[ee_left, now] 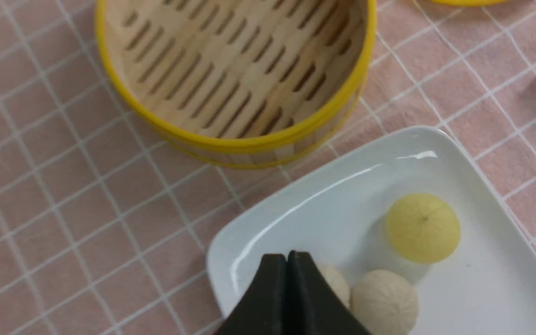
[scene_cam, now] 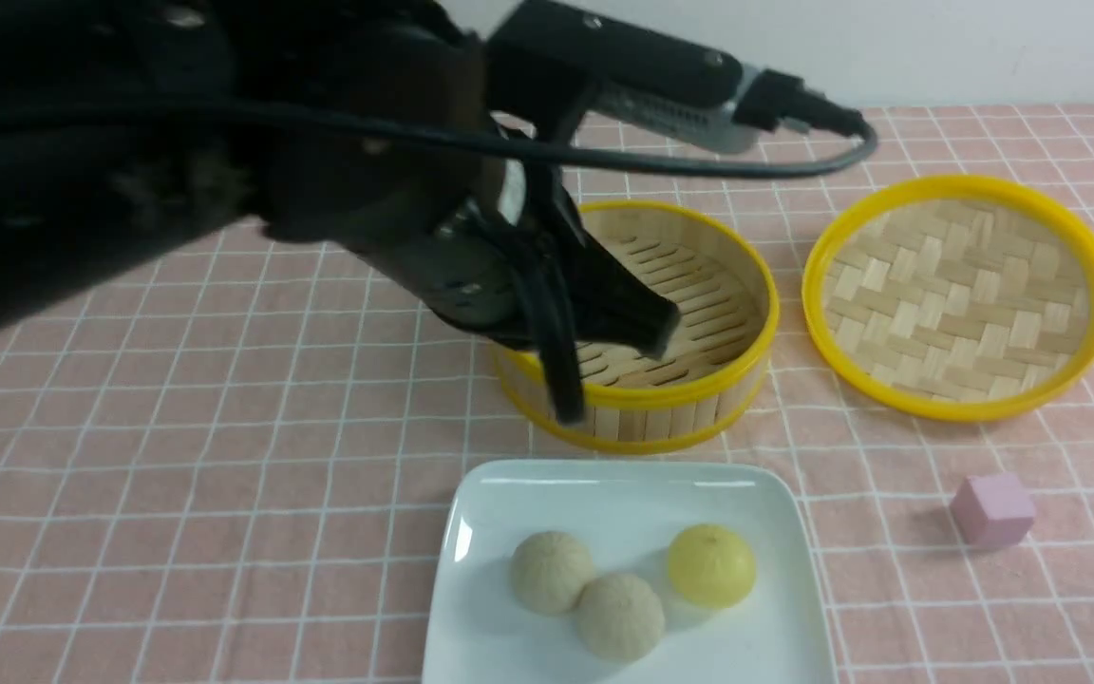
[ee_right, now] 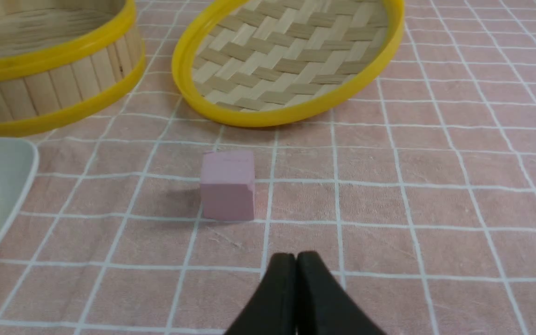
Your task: Put the steamed buns into the plate on the pink tablecloth.
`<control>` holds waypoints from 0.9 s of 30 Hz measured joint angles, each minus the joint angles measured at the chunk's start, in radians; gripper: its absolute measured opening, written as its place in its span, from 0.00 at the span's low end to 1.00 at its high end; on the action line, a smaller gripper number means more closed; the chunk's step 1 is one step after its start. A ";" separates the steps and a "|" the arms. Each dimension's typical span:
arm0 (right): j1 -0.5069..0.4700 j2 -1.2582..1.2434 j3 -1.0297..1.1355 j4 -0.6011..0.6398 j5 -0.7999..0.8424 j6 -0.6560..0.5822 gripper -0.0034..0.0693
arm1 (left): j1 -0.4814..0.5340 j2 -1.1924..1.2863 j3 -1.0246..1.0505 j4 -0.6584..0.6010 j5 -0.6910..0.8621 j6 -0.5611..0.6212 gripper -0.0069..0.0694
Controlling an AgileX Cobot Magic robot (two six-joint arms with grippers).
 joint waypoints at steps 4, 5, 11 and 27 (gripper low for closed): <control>-0.007 0.000 0.000 0.000 0.002 0.000 0.08 | 0.000 -0.133 0.000 0.053 0.084 0.000 0.10; -0.007 0.000 0.000 0.000 0.002 0.000 0.08 | 0.000 -0.166 0.004 0.059 0.103 0.000 0.10; -0.007 0.000 -0.001 0.000 0.003 0.000 0.09 | 0.000 -0.353 0.134 0.070 0.095 -0.056 0.10; -0.007 0.000 -0.001 0.000 0.004 0.000 0.11 | 0.000 -0.637 0.764 0.088 -0.618 -0.419 0.11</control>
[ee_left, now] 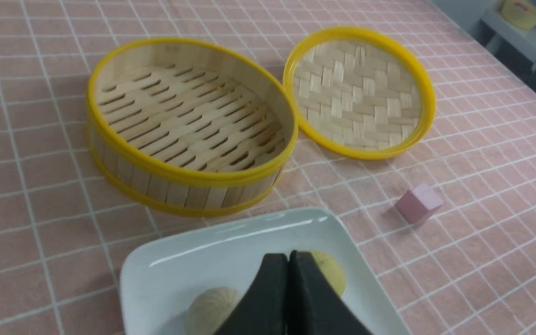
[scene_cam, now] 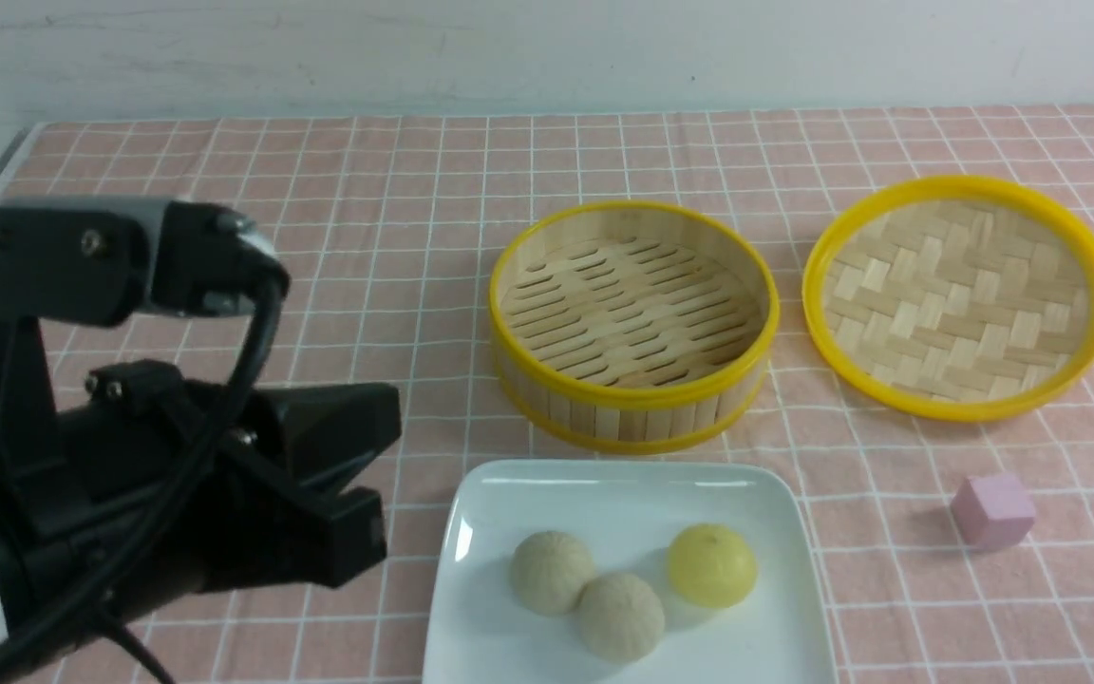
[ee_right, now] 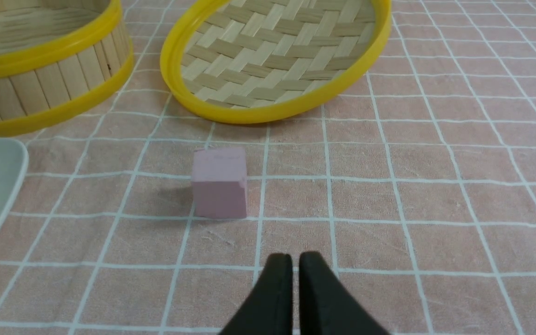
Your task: Put the steamed buns into the plate on the pink tablecloth.
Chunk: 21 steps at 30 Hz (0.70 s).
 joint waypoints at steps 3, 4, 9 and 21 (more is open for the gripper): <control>0.000 0.000 0.000 0.000 0.000 0.000 0.12 | 0.000 0.003 0.009 0.000 0.039 -0.001 0.11; 0.000 0.000 0.000 0.000 0.000 0.000 0.12 | 0.000 0.005 0.010 0.000 0.053 -0.001 0.11; 0.000 0.000 0.000 0.000 0.000 0.000 0.13 | 0.000 0.007 0.012 0.000 0.136 -0.004 0.11; 0.000 0.000 0.000 -0.001 0.000 0.000 0.14 | 0.140 -0.084 0.118 -0.078 0.085 0.087 0.13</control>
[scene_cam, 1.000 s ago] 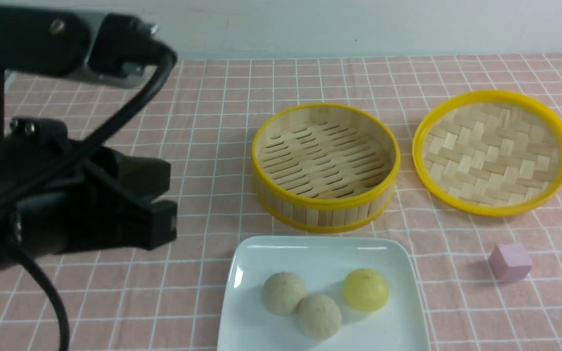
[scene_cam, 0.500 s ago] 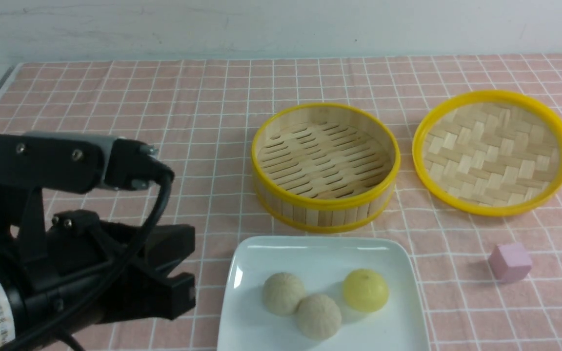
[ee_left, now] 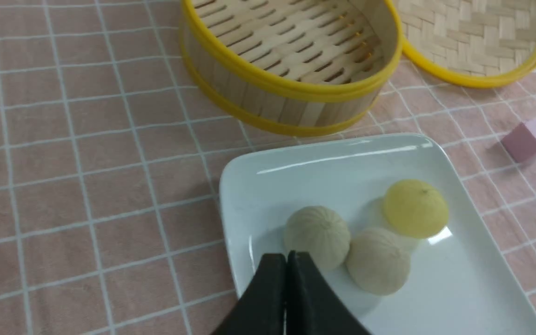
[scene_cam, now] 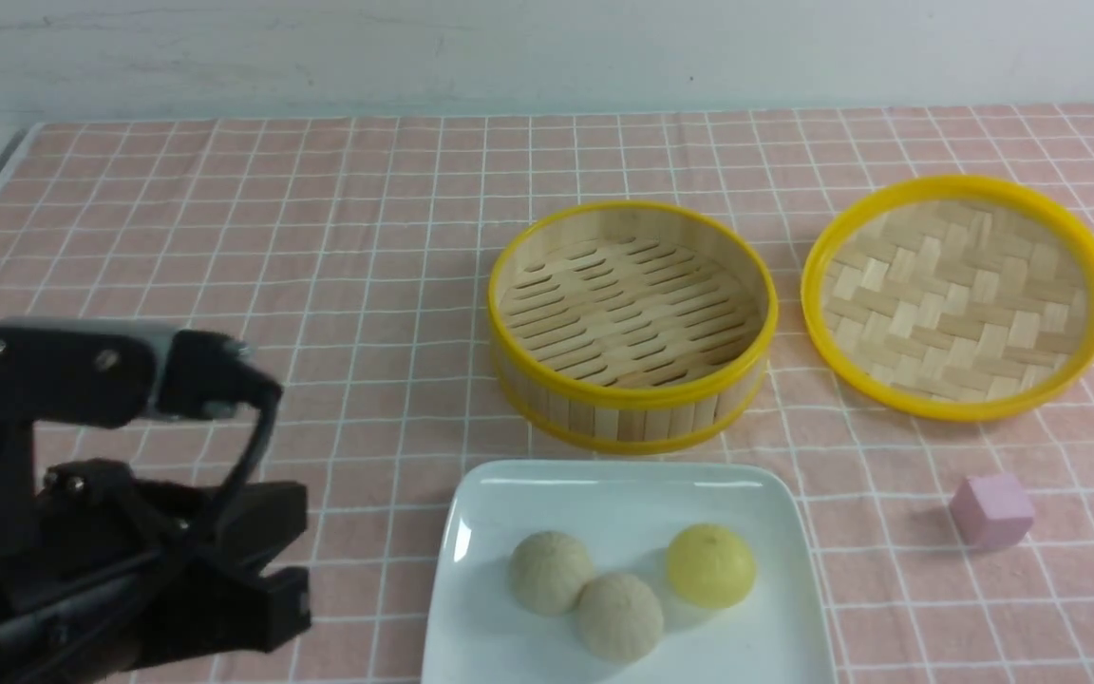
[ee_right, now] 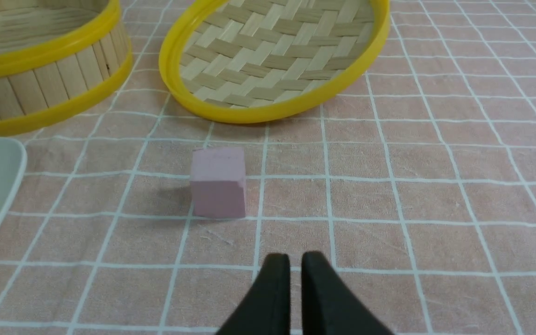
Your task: Put the steamed buns into the plate on the pink tablecloth.
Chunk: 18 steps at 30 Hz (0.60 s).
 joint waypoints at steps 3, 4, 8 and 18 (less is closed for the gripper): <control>0.000 0.000 0.000 0.000 0.000 0.000 0.14 | 0.155 -0.099 0.108 -0.100 -0.066 0.118 0.13; 0.000 0.000 0.000 0.000 0.000 0.000 0.14 | 0.196 -0.138 0.137 -0.125 -0.079 0.153 0.13; 0.000 0.000 0.000 0.000 0.000 0.000 0.15 | 0.397 -0.339 0.280 -0.227 -0.093 0.323 0.14; 0.000 0.000 0.000 0.000 0.000 0.000 0.16 | 0.636 -0.680 0.512 -0.182 -0.093 0.396 0.15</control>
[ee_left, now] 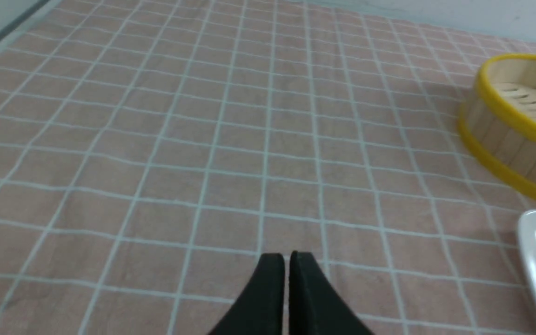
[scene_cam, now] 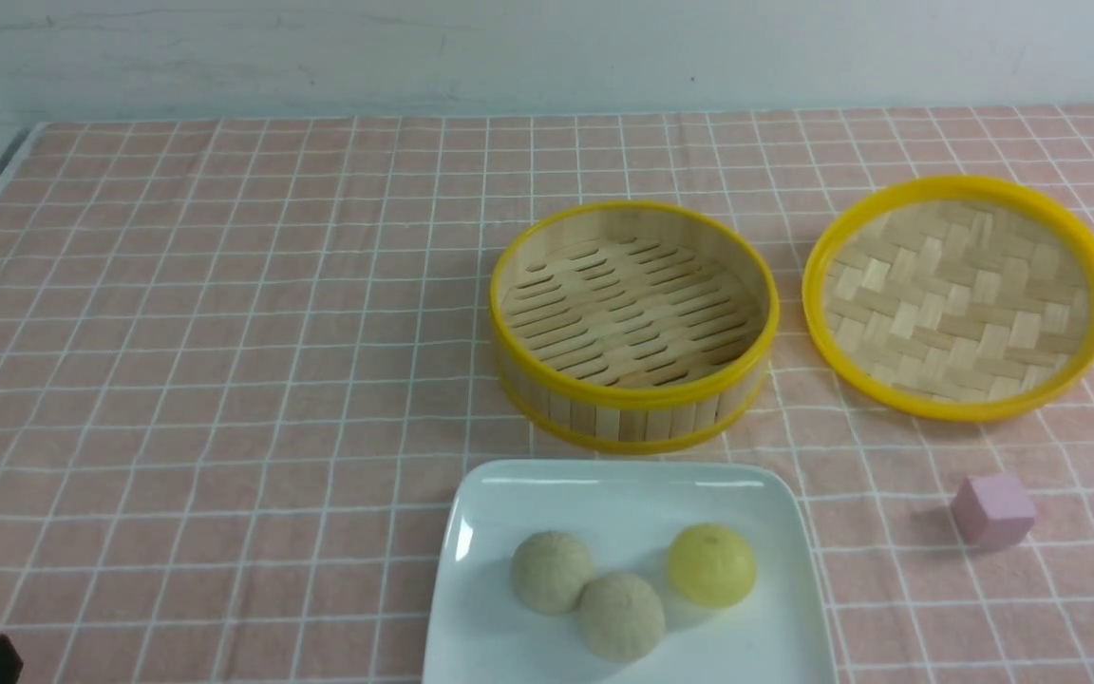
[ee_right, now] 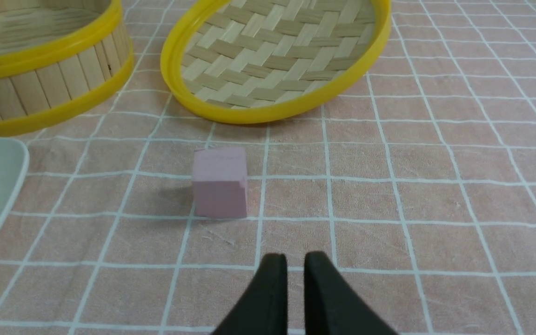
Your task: Put the steamed buns into the plate on the pink tablecloth.
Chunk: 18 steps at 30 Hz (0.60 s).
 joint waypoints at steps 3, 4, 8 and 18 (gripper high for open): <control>0.000 0.000 0.000 0.000 0.000 0.000 0.17 | 0.011 -0.028 0.046 0.005 0.011 0.004 0.16; 0.000 0.000 0.000 0.000 0.000 0.000 0.17 | 0.015 -0.029 0.046 0.005 0.015 0.006 0.16; 0.000 0.000 0.000 0.000 0.000 0.000 0.17 | 0.029 -0.030 0.046 0.006 0.019 0.015 0.16; 0.000 0.000 0.000 0.001 0.000 0.000 0.19 | 0.100 -0.030 0.046 0.007 0.020 0.032 0.18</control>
